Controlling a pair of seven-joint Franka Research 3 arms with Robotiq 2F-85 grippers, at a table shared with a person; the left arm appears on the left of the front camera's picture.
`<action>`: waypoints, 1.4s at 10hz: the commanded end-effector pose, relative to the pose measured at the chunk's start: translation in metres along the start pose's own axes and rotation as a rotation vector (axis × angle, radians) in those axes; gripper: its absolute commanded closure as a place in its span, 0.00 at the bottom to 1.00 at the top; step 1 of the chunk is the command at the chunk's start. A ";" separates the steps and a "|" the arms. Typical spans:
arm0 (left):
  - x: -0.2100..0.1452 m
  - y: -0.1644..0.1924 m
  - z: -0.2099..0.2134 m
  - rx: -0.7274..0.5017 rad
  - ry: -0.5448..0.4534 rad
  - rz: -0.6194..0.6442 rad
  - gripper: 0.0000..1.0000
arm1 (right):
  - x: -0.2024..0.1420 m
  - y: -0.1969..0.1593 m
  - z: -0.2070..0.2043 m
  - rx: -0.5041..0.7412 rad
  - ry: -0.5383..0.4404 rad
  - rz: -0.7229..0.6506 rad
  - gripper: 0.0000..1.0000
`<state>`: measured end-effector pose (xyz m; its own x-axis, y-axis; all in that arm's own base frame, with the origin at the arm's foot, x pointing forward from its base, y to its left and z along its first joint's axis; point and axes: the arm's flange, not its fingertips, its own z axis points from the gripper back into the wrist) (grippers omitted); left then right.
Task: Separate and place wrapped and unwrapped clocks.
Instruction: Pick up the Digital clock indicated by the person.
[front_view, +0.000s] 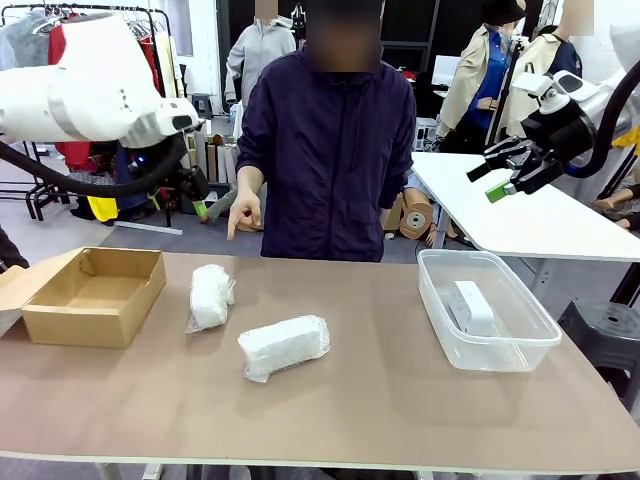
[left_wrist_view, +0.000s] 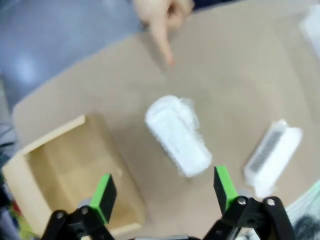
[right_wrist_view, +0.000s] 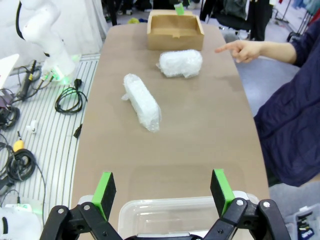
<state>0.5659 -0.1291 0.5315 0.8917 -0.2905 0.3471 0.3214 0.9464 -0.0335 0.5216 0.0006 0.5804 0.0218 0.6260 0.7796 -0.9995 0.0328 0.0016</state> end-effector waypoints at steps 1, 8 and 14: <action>0.019 -0.019 -0.022 -0.018 0.096 0.248 0.00 | -0.001 0.005 -0.001 -0.001 0.006 0.012 0.00; 0.016 -0.033 -0.106 -0.003 0.160 0.386 0.00 | -0.001 0.005 -0.001 -0.001 0.006 0.012 0.00; 0.012 -0.032 -0.117 -0.047 0.194 0.343 0.00 | -0.001 0.005 -0.001 -0.001 0.006 0.012 0.00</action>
<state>0.6033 -0.1811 0.4342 0.9890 0.0314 0.1445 -0.0098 0.9889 -0.1481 0.5215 0.0006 0.5803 0.0221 0.6260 0.7795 -0.9995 0.0329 0.0020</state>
